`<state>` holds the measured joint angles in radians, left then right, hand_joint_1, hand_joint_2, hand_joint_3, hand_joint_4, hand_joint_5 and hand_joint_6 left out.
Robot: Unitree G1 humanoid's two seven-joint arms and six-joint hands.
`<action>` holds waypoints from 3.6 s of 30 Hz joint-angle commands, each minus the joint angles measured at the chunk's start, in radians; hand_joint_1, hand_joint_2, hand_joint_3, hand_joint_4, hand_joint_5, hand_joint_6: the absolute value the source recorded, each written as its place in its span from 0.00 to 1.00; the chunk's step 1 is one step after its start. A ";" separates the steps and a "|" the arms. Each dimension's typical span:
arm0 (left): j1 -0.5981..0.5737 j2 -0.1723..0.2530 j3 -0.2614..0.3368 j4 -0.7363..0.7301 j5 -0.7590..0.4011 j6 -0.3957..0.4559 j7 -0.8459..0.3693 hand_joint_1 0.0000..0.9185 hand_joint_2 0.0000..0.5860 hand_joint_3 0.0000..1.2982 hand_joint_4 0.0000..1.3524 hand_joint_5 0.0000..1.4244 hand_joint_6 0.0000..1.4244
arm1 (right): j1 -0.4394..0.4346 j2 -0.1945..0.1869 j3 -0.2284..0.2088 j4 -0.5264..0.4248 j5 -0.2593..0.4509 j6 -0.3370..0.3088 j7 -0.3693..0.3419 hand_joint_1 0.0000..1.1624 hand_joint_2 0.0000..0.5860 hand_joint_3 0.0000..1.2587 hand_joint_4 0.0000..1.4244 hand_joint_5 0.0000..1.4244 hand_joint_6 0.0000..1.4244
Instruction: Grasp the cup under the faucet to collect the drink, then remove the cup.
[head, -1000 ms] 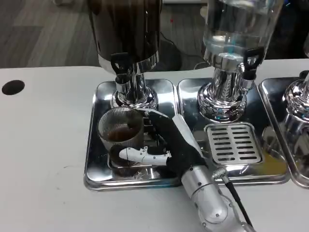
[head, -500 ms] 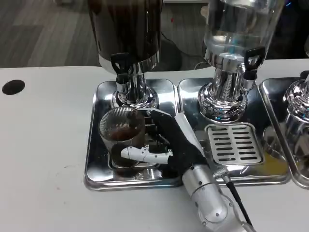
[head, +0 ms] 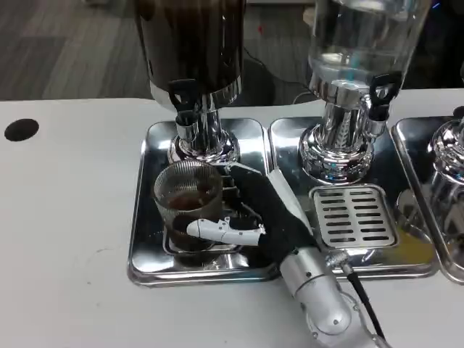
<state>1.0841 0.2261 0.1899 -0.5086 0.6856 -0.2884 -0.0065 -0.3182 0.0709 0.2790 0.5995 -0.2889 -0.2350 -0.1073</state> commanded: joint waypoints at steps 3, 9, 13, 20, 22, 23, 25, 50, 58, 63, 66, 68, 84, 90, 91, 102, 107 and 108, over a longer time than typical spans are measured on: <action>-0.007 0.013 -0.014 0.000 0.024 0.021 -0.011 0.00 0.19 0.23 0.10 0.16 0.32 | 0.026 -0.006 -0.014 -0.030 0.018 -0.014 0.015 0.62 0.17 0.34 0.32 0.31 0.23; -0.013 0.015 -0.022 0.002 0.031 0.029 -0.011 0.00 0.19 0.23 0.10 0.16 0.32 | 0.036 -0.008 -0.021 -0.036 0.020 -0.021 0.019 0.62 0.17 0.34 0.32 0.32 0.23; -0.019 0.018 -0.026 0.003 0.031 0.035 -0.013 0.00 0.19 0.22 0.10 0.16 0.32 | 0.044 -0.011 -0.026 -0.045 0.023 -0.029 0.025 0.62 0.17 0.34 0.32 0.32 0.23; -0.028 0.023 -0.024 0.005 0.027 0.040 -0.017 0.00 0.19 0.22 0.09 0.16 0.32 | 0.064 -0.025 -0.028 -0.077 0.018 -0.051 0.034 0.63 0.15 0.34 0.32 0.32 0.23; -0.032 0.025 -0.025 0.004 0.027 0.043 -0.020 0.00 0.19 0.22 0.09 0.16 0.32 | 0.070 -0.029 -0.027 -0.087 0.017 -0.055 0.037 0.63 0.15 0.34 0.32 0.32 0.23; -0.034 0.025 -0.026 0.004 0.028 0.045 -0.022 0.00 0.19 0.22 0.09 0.16 0.32 | 0.073 -0.031 -0.027 -0.091 0.017 -0.058 0.037 0.63 0.15 0.34 0.32 0.32 0.23; -0.038 0.026 -0.028 0.004 0.027 0.048 -0.024 0.00 0.19 0.22 0.09 0.16 0.32 | 0.076 -0.034 -0.027 -0.096 0.016 -0.061 0.038 0.63 0.14 0.34 0.32 0.32 0.23; -0.104 0.044 -0.104 0.005 0.056 0.124 -0.050 0.00 0.19 0.22 0.09 0.16 0.32 | 0.160 -0.088 -0.054 -0.222 0.046 -0.101 0.099 0.62 0.12 0.34 0.33 0.32 0.23; -0.125 0.047 -0.130 0.004 0.070 0.148 -0.056 0.00 0.19 0.22 0.09 0.16 0.32 | 0.193 -0.104 -0.067 -0.264 0.059 -0.104 0.127 0.62 0.09 0.35 0.33 0.32 0.23; -0.135 0.052 -0.142 0.003 0.073 0.163 -0.058 0.00 0.19 0.22 0.09 0.16 0.32 | 0.217 -0.124 -0.070 -0.294 0.068 -0.114 0.146 0.62 0.09 0.35 0.33 0.32 0.23; -0.145 0.055 -0.149 0.003 0.075 0.174 -0.061 0.00 0.19 0.22 0.09 0.16 0.32 | 0.240 -0.138 -0.072 -0.318 0.078 -0.126 0.163 0.62 0.08 0.35 0.33 0.33 0.23; -0.149 0.058 -0.153 0.002 0.076 0.182 -0.062 0.00 0.19 0.22 0.09 0.16 0.32 | 0.256 -0.146 -0.075 -0.331 0.086 -0.135 0.175 0.62 0.08 0.35 0.33 0.33 0.23; -0.178 0.076 -0.197 -0.004 0.089 0.242 -0.072 0.00 0.20 0.21 0.08 0.16 0.32 | 0.371 -0.195 -0.102 -0.406 0.172 -0.198 0.246 0.61 0.06 0.35 0.33 0.33 0.24; -0.190 0.078 -0.220 -0.007 0.097 0.269 -0.080 0.00 0.20 0.21 0.08 0.16 0.32 | 0.403 -0.208 -0.122 -0.410 0.203 -0.227 0.275 0.61 0.06 0.35 0.33 0.33 0.24; -0.191 0.077 -0.222 -0.008 0.098 0.271 -0.081 0.00 0.20 0.21 0.08 0.16 0.32 | 0.406 -0.209 -0.126 -0.407 0.207 -0.231 0.279 0.61 0.06 0.35 0.33 0.33 0.24; -0.214 0.085 -0.257 -0.012 0.106 0.321 -0.089 0.00 0.19 0.21 0.08 0.16 0.32 | 0.442 -0.240 -0.179 -0.377 0.258 -0.315 0.332 0.62 0.07 0.35 0.33 0.33 0.24; -0.213 0.091 -0.260 -0.022 0.109 0.339 -0.092 0.00 0.19 0.21 0.08 0.17 0.32 | 0.449 -0.252 -0.195 -0.348 0.260 -0.369 0.342 0.62 0.08 0.35 0.33 0.33 0.24; -0.213 0.092 -0.261 -0.024 0.110 0.342 -0.094 0.00 0.19 0.21 0.08 0.17 0.32 | 0.449 -0.253 -0.198 -0.342 0.259 -0.377 0.343 0.62 0.08 0.35 0.33 0.33 0.24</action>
<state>0.8581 0.3125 -0.0307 -0.5396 0.7954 0.0474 -0.0487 0.1333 -0.1786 0.0948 0.2506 -0.0535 -0.5495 0.2330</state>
